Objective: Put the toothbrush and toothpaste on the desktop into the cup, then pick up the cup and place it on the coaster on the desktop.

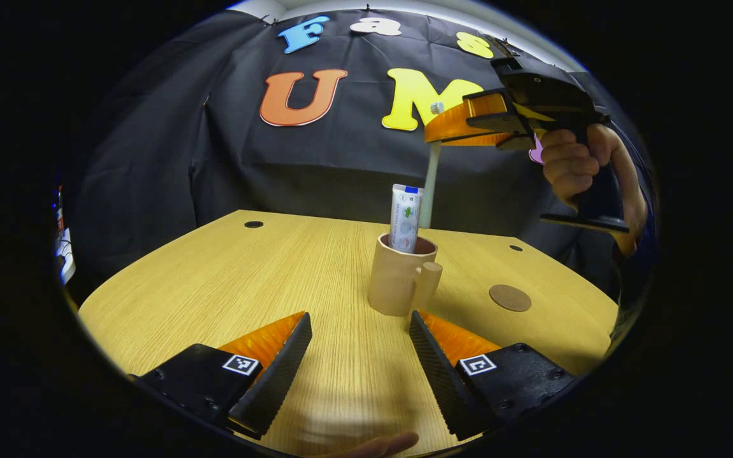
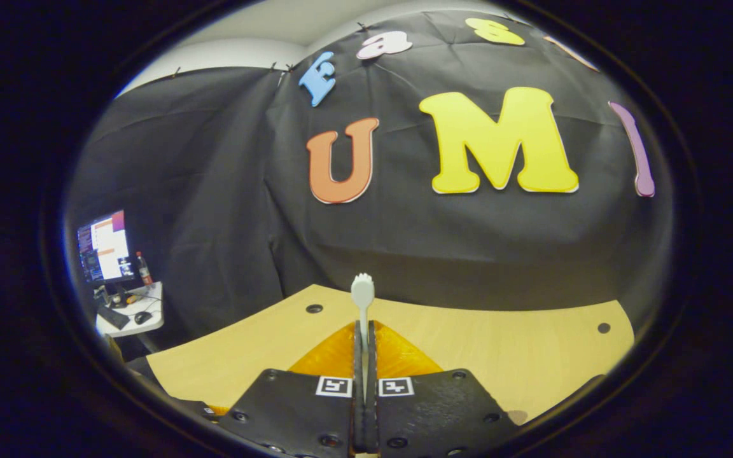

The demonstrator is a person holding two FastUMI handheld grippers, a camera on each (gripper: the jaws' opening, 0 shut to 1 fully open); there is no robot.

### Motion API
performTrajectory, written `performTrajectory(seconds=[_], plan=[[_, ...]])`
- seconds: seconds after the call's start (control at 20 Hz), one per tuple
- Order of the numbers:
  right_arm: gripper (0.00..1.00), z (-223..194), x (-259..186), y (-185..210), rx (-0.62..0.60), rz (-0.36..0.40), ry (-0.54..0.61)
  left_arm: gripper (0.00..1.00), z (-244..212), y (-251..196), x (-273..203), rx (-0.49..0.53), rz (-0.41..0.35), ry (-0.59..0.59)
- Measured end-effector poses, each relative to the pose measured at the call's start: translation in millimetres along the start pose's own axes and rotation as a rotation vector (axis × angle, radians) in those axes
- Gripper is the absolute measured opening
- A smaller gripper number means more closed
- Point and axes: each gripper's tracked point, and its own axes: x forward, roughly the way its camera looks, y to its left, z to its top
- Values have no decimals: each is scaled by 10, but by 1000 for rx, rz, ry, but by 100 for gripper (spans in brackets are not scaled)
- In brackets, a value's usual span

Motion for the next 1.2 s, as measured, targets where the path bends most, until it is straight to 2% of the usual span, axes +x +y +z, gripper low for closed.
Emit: performTrajectory(seconds=[0.25,0.3,0.45,0.6,0.65,0.7,0.75,0.8,0.85,0.9,1.05,1.2], plan=[[3,-294,128,48,-59,-7,-5,98,-5,15,-8,0,8,4],[18,-333,75,77,-55,-5,-1,98,4,11,-13,1,8,1],[33,-321,-14,38,-27,-4,5,99,17,22,-17,9,15,-1],[56,-213,-170,-55,8,-10,-25,99,54,18,-17,22,19,-9],[59,-166,-248,-92,16,-12,-40,98,77,11,-15,23,18,-14],[72,-121,-334,-128,21,-17,-50,98,103,5,-8,26,16,-17],[76,-86,-407,-186,24,-26,-64,98,148,9,-14,27,24,-21],[85,-39,-502,-232,24,-34,-81,98,201,-3,1,25,26,-24],[88,4,-620,-286,24,-43,-97,98,251,-36,49,21,19,-21],[97,51,-722,-354,27,-59,-119,98,335,-77,113,17,9,-15],[95,111,-1031,-526,24,-91,-164,98,603,-234,284,18,-12,19],[95,74,-1328,-684,10,-122,-190,98,646,-399,379,30,-49,83]])
